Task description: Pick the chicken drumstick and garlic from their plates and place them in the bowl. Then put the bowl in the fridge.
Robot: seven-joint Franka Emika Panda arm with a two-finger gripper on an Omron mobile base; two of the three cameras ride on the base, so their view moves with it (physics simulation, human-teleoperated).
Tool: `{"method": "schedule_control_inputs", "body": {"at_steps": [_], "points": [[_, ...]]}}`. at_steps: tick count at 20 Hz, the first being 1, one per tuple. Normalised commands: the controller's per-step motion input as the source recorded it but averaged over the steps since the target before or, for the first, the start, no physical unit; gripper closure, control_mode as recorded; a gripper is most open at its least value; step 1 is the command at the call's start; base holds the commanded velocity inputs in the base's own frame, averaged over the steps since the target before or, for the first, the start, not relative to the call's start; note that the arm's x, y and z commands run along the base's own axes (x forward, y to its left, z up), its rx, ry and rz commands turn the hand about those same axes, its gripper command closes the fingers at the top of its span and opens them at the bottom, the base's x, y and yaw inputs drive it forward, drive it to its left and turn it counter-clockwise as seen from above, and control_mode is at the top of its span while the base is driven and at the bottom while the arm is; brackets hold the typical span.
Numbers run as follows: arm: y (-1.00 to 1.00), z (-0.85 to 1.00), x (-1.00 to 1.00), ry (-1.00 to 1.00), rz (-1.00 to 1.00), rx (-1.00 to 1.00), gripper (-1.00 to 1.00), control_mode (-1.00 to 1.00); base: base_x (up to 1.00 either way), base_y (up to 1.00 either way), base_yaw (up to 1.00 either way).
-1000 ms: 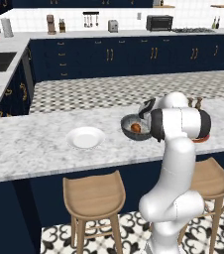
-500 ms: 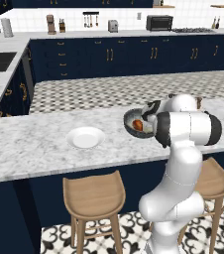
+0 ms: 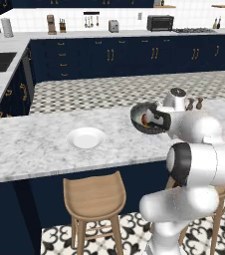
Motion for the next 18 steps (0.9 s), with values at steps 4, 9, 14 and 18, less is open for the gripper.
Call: {"method": "schedule_control_inputs", "body": {"at_steps": [4,9,14,18], "points": [[0.26,0.76,-0.96,0.08,-0.34,0.26,1.0,-1.0,0.0,0.0,0.0],[0.31,0.58,-0.98,0.01,-0.15,0.19,1.0,-1.0,0.0,0.0,0.0],[0.55,0.48,-1.0,-0.21,0.0,-0.05,1.0,-1.0,0.0,0.0,0.0],[0.34,0.42,-0.95,-0.27,0.08,-0.08,1.0,-1.0,0.0,0.0,0.0]]}}
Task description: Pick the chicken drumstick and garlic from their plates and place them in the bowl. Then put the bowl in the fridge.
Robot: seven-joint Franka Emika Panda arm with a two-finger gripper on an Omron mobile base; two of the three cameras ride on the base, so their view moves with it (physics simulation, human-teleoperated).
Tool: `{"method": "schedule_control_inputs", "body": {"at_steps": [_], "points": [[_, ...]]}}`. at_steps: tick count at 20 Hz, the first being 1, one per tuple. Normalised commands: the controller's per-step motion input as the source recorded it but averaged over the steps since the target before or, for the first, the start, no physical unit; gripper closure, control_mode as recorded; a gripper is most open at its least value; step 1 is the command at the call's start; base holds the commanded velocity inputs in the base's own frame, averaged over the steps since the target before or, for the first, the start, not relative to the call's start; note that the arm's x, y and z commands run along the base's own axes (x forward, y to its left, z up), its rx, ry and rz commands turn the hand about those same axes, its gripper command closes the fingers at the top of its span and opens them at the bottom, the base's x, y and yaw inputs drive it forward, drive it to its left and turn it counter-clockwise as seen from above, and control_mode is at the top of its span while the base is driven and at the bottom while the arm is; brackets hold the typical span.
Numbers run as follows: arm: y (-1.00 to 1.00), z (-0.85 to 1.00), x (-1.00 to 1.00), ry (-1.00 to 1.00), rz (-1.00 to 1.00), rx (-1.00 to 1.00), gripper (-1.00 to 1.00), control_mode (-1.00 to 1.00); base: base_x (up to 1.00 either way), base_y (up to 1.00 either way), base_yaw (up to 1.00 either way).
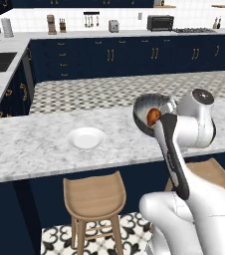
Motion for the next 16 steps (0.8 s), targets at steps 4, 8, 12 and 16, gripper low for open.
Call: {"method": "schedule_control_inputs", "body": {"at_steps": [4,8,12,16], "points": [[0.12,0.4,-0.96,-0.23,0.04,-0.04,1.0,-1.0,0.0,0.0,0.0],[0.05,0.5,-0.91,-0.04,0.0,-0.02,1.0,-1.0,0.0,0.0,0.0],[0.0,0.63,-0.87,0.09,0.0,-0.04,1.0,-1.0,0.0,0.0,0.0],[0.0,0.0,0.0,0.0,0.0,0.0,1.0,1.0,-0.9,-0.17,-0.01]]}}
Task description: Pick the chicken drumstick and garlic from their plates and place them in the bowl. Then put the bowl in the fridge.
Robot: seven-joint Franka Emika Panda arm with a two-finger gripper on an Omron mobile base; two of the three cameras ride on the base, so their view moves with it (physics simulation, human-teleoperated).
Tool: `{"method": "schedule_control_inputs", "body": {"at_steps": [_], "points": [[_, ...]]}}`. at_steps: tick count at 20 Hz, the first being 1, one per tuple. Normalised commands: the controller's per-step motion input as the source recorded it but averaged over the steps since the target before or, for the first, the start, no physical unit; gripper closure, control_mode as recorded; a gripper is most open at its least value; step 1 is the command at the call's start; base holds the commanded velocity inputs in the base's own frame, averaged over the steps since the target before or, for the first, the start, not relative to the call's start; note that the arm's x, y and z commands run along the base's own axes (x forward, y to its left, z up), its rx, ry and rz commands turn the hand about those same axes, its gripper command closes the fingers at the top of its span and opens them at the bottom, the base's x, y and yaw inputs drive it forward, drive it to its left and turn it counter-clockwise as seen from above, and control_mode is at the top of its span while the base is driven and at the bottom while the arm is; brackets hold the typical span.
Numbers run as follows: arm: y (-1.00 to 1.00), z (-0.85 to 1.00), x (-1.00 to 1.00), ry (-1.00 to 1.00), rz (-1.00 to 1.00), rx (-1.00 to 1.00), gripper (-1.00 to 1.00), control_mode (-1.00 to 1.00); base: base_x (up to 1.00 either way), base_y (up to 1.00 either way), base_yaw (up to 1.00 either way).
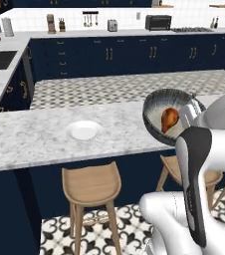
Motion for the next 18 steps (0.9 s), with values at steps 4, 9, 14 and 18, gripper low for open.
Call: {"method": "schedule_control_inputs", "body": {"at_steps": [4,9,14,18], "points": [[0.0,0.0,0.0,0.0,0.0,0.0,1.0,1.0,-0.53,-0.92,-0.12],[0.0,0.0,0.0,0.0,0.0,0.0,1.0,1.0,-0.25,-1.0,-0.22],[0.0,0.0,0.0,0.0,0.0,0.0,1.0,1.0,-0.06,-1.0,-0.27],[0.0,0.0,0.0,0.0,0.0,0.0,1.0,1.0,0.0,-1.0,-0.24]]}}
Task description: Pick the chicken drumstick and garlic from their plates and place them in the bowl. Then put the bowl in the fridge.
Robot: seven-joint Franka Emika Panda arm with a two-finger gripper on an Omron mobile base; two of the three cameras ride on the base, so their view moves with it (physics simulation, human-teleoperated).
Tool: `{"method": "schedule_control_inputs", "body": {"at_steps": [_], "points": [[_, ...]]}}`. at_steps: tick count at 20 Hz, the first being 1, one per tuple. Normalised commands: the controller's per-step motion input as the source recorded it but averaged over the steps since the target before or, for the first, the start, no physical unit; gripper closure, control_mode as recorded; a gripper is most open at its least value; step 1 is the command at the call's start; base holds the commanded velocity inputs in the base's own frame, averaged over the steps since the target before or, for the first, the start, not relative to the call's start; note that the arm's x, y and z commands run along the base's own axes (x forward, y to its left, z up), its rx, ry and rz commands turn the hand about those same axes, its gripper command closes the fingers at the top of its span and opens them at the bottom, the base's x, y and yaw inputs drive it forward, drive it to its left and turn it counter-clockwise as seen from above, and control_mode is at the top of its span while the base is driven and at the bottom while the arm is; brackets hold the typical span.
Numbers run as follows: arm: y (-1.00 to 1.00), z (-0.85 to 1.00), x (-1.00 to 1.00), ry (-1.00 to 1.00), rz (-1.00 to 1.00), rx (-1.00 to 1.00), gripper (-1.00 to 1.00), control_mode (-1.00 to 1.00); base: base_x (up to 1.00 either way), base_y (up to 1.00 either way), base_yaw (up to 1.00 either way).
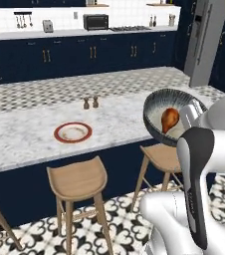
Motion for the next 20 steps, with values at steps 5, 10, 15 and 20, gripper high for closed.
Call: {"method": "schedule_control_inputs", "body": {"at_steps": [5,10,15,20], "points": [[0.0,0.0,0.0,0.0,0.0,0.0,1.0,1.0,0.0,-1.0,-0.22],[0.0,0.0,0.0,0.0,0.0,0.0,1.0,1.0,0.0,-1.0,-0.18],[0.0,0.0,0.0,0.0,0.0,0.0,1.0,1.0,0.0,-1.0,-0.14],[0.0,0.0,0.0,0.0,0.0,0.0,1.0,1.0,0.0,-1.0,-0.11]]}}
